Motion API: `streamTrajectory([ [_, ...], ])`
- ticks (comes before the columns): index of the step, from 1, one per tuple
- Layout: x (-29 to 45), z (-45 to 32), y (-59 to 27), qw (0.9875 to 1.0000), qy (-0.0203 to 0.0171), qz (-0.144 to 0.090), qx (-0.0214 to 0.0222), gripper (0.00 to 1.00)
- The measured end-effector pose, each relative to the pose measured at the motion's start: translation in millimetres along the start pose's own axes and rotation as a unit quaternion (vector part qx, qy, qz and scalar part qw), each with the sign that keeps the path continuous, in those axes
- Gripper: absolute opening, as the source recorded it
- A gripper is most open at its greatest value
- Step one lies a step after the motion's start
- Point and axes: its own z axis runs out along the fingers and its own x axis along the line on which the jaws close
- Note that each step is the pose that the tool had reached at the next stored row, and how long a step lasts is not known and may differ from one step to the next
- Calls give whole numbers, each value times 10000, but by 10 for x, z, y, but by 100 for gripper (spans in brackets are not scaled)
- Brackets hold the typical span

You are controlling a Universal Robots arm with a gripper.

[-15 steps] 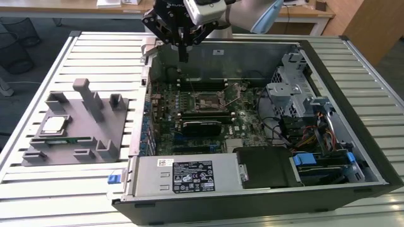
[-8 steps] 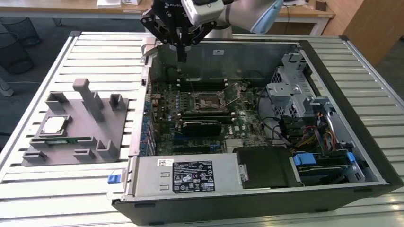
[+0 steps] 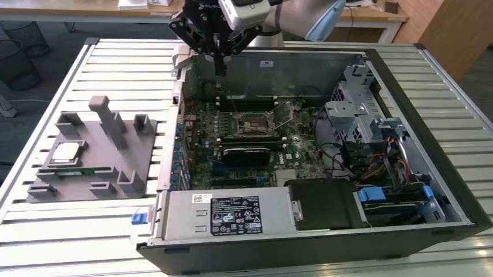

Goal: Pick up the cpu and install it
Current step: 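Reach for the cpu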

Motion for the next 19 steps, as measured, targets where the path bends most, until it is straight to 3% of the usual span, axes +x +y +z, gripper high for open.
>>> streamTrajectory([
  [19,59,-1,-4,10000,0,0,0,11],
])
